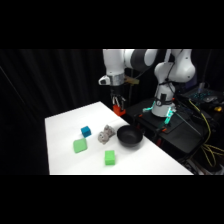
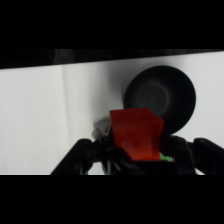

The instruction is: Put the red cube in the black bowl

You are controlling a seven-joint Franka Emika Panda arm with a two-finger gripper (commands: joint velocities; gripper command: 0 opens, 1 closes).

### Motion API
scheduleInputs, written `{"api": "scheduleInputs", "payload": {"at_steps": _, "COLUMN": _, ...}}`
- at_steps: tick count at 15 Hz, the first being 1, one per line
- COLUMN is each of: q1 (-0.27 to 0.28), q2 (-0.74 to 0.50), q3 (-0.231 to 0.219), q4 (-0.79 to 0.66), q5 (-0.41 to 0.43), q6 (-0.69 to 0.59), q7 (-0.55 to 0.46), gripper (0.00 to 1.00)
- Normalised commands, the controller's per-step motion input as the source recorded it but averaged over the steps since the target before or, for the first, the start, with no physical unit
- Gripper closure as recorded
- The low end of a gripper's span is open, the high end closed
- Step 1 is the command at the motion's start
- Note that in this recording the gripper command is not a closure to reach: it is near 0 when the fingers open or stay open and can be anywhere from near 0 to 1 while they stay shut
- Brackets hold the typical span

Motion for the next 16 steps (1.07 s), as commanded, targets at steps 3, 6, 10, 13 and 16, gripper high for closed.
{"api": "scheduleInputs", "payload": {"at_steps": 3, "q1": 0.113, "q2": -0.11, "q3": 0.045, "q4": -0.18, "q5": 0.242, "q6": 0.27, "q7": -0.14, "gripper": 1.00}}
{"api": "scheduleInputs", "payload": {"at_steps": 6, "q1": 0.102, "q2": -0.02, "q3": 0.033, "q4": -0.22, "q5": 0.266, "q6": 0.43, "q7": -0.25, "gripper": 1.00}}
{"api": "scheduleInputs", "payload": {"at_steps": 10, "q1": 0.083, "q2": 0.20, "q3": 0.046, "q4": -0.16, "q5": 0.220, "q6": 0.48, "q7": -0.27, "gripper": 1.00}}
{"api": "scheduleInputs", "payload": {"at_steps": 13, "q1": 0.065, "q2": 0.38, "q3": 0.094, "q4": -0.02, "q5": 0.187, "q6": 0.45, "q7": -0.24, "gripper": 1.00}}
{"api": "scheduleInputs", "payload": {"at_steps": 16, "q1": 0.024, "q2": 0.41, "q3": 0.119, "q4": 0.07, "q5": 0.011, "q6": 0.35, "q7": -0.12, "gripper": 1.00}}
